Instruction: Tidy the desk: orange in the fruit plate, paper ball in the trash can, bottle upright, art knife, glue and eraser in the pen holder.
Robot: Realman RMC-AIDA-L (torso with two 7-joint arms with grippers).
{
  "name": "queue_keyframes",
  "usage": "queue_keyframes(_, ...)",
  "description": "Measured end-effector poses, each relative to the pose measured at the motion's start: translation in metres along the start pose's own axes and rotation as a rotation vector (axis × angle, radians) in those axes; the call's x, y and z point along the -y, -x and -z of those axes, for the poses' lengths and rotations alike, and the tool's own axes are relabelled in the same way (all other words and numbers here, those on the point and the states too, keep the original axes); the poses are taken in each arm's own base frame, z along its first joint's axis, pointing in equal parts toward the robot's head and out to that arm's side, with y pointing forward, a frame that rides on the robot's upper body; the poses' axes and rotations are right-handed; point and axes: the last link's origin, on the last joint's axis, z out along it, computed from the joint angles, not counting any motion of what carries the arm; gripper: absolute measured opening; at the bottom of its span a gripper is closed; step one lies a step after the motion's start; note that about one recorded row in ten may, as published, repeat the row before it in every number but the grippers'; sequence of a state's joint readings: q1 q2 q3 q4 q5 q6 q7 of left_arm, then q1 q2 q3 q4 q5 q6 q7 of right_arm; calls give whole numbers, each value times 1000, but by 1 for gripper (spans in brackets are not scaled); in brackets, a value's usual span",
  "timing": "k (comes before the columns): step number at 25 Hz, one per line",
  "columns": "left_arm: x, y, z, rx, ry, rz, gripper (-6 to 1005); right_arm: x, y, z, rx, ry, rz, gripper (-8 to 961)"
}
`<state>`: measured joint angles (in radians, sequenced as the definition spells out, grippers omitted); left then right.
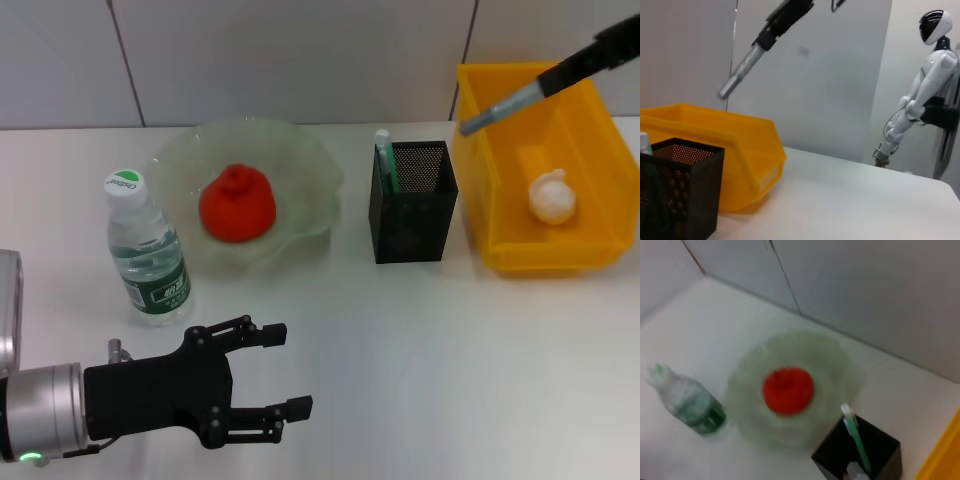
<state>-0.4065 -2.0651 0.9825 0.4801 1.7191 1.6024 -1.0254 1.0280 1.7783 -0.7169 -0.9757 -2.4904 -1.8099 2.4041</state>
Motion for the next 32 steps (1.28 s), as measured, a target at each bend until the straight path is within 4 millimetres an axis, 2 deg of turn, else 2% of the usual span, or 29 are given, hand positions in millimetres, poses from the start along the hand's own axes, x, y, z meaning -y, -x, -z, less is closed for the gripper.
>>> queue_keyframes(4, 0, 1, -1, -4, -6, 5, 872, -15, 24, -21, -113, -59, 56, 208)
queue_keyframes(10, 0, 1, -1, -8, -11, 12, 871, -31, 39, -54, -185, -115, 140, 214)
queue_keyframes(11, 0, 1, -1, -8, -11, 13, 871, -31, 39, -54, -185, -115, 140, 215)
queue_keyframes(20, -1, 3, -2, -9, -11, 23, 872, -40, 39, -100, -267, -177, 190, 223)
queue_keyframes(25, -1, 3, -1, -9, -9, 30, 873, -46, 39, -113, -261, -193, 211, 228)
queue_keyframes(32, -2, 3, -1, -8, -5, 32, 872, -48, 38, -119, -245, -205, 222, 234)
